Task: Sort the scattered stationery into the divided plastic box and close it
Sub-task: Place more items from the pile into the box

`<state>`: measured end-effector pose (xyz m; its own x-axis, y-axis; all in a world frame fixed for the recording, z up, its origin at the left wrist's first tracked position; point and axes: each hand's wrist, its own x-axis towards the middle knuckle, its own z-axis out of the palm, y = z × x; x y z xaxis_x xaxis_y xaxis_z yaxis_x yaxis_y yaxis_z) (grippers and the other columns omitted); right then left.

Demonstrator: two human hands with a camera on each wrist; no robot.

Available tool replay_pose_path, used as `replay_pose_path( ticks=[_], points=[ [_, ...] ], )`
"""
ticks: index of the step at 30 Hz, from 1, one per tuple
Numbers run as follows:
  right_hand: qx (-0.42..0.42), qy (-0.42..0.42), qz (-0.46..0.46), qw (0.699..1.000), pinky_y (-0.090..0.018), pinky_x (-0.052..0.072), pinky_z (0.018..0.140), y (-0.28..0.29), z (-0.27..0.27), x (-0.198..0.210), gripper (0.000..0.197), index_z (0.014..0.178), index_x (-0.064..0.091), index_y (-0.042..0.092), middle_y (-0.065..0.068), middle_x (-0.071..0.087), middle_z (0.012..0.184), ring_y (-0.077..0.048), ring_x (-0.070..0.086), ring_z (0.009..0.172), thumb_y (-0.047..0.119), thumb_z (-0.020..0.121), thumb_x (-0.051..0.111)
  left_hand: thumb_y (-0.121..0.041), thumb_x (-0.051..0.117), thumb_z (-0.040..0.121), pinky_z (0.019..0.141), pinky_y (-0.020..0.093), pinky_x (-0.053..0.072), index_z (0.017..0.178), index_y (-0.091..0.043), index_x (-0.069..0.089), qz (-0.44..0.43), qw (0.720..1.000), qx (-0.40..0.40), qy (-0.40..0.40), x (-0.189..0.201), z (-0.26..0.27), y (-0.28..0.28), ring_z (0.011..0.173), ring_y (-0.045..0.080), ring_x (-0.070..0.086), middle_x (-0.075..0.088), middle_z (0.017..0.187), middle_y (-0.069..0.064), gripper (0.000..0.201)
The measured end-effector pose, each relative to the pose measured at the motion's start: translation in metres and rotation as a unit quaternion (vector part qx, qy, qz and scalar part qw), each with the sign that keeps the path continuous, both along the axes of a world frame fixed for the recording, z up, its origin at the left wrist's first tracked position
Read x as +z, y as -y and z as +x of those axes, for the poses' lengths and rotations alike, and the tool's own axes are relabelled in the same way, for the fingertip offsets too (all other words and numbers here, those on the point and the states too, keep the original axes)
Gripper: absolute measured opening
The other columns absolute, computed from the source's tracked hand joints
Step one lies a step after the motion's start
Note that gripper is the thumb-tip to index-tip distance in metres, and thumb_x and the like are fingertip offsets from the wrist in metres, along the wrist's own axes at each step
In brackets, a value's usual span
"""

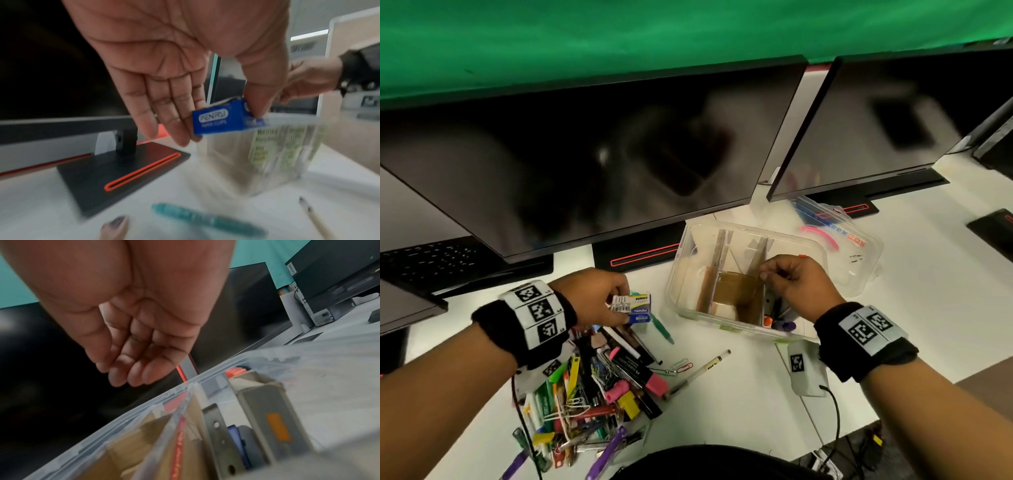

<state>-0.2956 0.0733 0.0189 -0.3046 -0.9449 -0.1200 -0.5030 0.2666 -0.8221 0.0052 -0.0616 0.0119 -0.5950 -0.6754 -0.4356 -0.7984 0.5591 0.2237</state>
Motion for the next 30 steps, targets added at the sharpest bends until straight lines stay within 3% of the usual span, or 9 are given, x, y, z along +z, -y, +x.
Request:
replay_pose_path(
  ticks=[4,8,11,13,18,20,22,26,30],
  points=[
    [0.041,0.020,0.028,0.999,-0.022,0.049,0.077,0.005,0.019,0.000,0.013,0.081,0.068,0.028,0.009,0.068,0.080,-0.010,0.062,0.081,0.020,0.088,0.061,-0.040,0.075,0.071,0.068,0.017,0.044,0.098,-0.031,0.058,0.018,0.996,-0.015,-0.088,0.025,-0.022,-0.013,0.078,0.005,0.056,0.058,0.084,-0.017,0.034],
    [0.070,0.086,0.063,0.992,-0.016,0.049,0.055,0.012,0.041,0.005,0.011,0.091,0.068,0.019,0.007,0.067,0.071,-0.007,0.061,0.061,0.024,0.090,0.058,-0.036,0.075,0.070,0.079,0.024,0.048,0.100,-0.026,0.061,0.014,0.983,-0.024,-0.180,0.027,-0.060,-0.033,0.084,0.006,0.059,0.066,0.092,-0.012,0.035],
    [0.039,0.152,0.057,0.986,-0.019,0.045,0.041,0.016,0.045,0.011,0.014,0.097,0.065,0.009,-0.006,0.068,0.072,-0.009,0.057,0.046,0.017,0.093,0.054,-0.036,0.075,0.071,0.081,0.028,0.051,0.101,-0.025,0.060,0.005,0.977,-0.004,-0.215,0.022,-0.082,-0.041,0.086,0.009,0.060,0.066,0.091,-0.009,0.035],
    [0.003,0.175,0.042,0.984,-0.018,0.041,0.036,0.015,0.040,0.018,0.010,0.096,0.063,0.010,-0.009,0.068,0.071,-0.007,0.053,0.040,0.012,0.092,0.055,-0.039,0.074,0.071,0.080,0.030,0.052,0.103,-0.027,0.057,-0.004,0.973,0.013,-0.232,0.021,-0.091,-0.045,0.086,0.010,0.060,0.064,0.092,-0.011,0.038],
    [-0.006,0.165,0.042,0.985,-0.018,0.042,0.034,0.004,0.024,0.035,0.005,0.088,0.062,0.015,-0.002,0.069,0.060,-0.008,0.054,0.037,0.010,0.086,0.063,-0.038,0.071,0.076,0.074,0.021,0.040,0.114,-0.025,0.056,-0.041,0.963,-0.002,-0.268,0.026,-0.107,-0.060,0.082,0.008,0.047,0.048,0.085,-0.014,0.042],
    [0.002,0.129,0.048,0.990,-0.021,0.048,0.038,0.000,0.019,0.038,0.008,0.087,0.061,0.011,-0.007,0.067,0.060,-0.006,0.054,0.037,0.004,0.084,0.064,-0.039,0.070,0.078,0.082,0.023,0.042,0.119,-0.026,0.055,-0.036,0.962,-0.020,-0.271,0.025,-0.109,-0.062,0.094,0.011,0.053,0.056,0.094,-0.011,0.046],
    [-0.008,0.042,0.034,0.998,-0.024,0.049,0.046,-0.004,0.012,0.041,0.013,0.083,0.062,0.013,-0.010,0.064,0.064,-0.006,0.055,0.040,0.001,0.081,0.065,-0.040,0.068,0.080,0.097,0.026,0.040,0.127,-0.026,0.051,-0.038,0.965,-0.053,-0.253,0.019,-0.109,-0.059,0.114,0.014,0.052,0.060,0.120,-0.007,0.052],
    [-0.066,-0.162,0.024,0.984,-0.017,0.039,0.051,-0.012,-0.009,0.041,0.010,0.079,0.062,0.016,-0.007,0.062,0.064,-0.019,0.056,0.057,0.007,0.077,0.065,-0.038,0.068,0.080,0.114,0.031,0.024,0.136,-0.032,0.041,-0.078,0.981,-0.047,-0.172,0.003,-0.093,-0.045,0.140,0.018,0.025,0.027,0.152,-0.006,0.062],
    [-0.001,-0.273,0.144,0.951,-0.022,0.038,0.064,-0.016,-0.017,0.022,0.009,0.087,0.067,0.013,-0.006,0.062,0.084,-0.025,0.061,0.083,0.012,0.079,0.062,-0.050,0.070,0.074,0.119,0.039,0.018,0.141,-0.035,0.034,-0.008,0.996,-0.037,-0.081,-0.006,-0.078,-0.038,0.147,0.023,0.007,0.004,0.159,-0.002,0.078]
  ],
)
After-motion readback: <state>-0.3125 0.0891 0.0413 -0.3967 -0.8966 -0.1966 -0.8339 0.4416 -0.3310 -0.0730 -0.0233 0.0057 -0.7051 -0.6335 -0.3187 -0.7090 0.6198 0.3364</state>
